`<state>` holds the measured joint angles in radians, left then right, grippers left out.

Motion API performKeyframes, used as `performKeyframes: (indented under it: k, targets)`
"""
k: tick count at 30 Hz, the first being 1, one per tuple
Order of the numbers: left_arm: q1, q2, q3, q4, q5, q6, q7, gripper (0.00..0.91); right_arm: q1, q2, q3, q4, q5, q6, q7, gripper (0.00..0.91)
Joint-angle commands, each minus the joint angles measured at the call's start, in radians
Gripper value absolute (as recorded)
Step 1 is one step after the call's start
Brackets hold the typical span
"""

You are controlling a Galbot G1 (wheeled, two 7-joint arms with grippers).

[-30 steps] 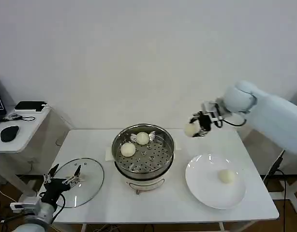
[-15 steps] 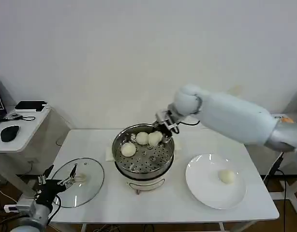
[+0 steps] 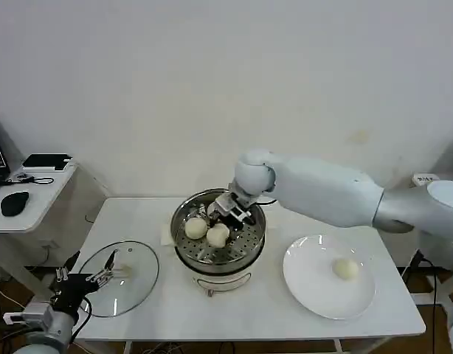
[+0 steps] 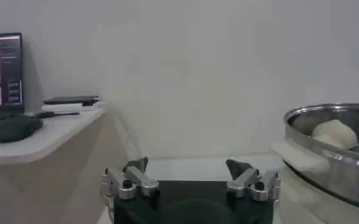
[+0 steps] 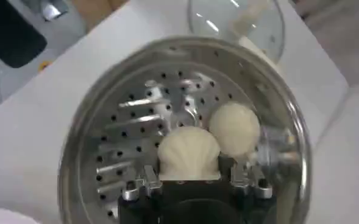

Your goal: Take steamed baozi put them in steamer then cover it.

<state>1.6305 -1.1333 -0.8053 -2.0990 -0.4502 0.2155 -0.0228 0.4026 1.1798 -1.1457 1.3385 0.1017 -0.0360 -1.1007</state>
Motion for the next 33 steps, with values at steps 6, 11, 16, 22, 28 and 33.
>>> performKeyframes:
  k: [6, 11, 16, 22, 28, 33]
  targets:
    - [0.002, -0.002, -0.003, 0.004, -0.019, 0.002, 0.001, 0.907, -0.004, 0.039, -0.044, 0.011, -0.007, 0.096, -0.008, 0.655]
    - [0.002, -0.001, -0.005, 0.004, -0.020, 0.002, 0.001, 0.907, -0.005, 0.035, -0.053, 0.013, -0.020, 0.099, -0.010, 0.655]
    - [0.002, -0.003, -0.004, 0.006, -0.019, 0.001, 0.001, 0.907, -0.009, 0.028, -0.054, 0.013, -0.020, 0.107, 0.011, 0.907]
    - [0.000, 0.000, -0.002, 0.006, -0.019, 0.002, 0.001, 0.907, 0.000, 0.011, -0.022, 0.017, -0.008, 0.107, 0.026, 0.907]
    - [-0.007, 0.008, -0.001, 0.015, -0.026, 0.001, 0.002, 0.907, 0.043, -0.067, 0.028, 0.039, 0.017, 0.083, 0.025, 0.907]
    - [-0.018, 0.014, 0.006, 0.027, -0.031, 0.001, 0.003, 0.907, 0.057, -0.183, 0.111, 0.044, 0.074, -0.014, 0.064, 0.907]
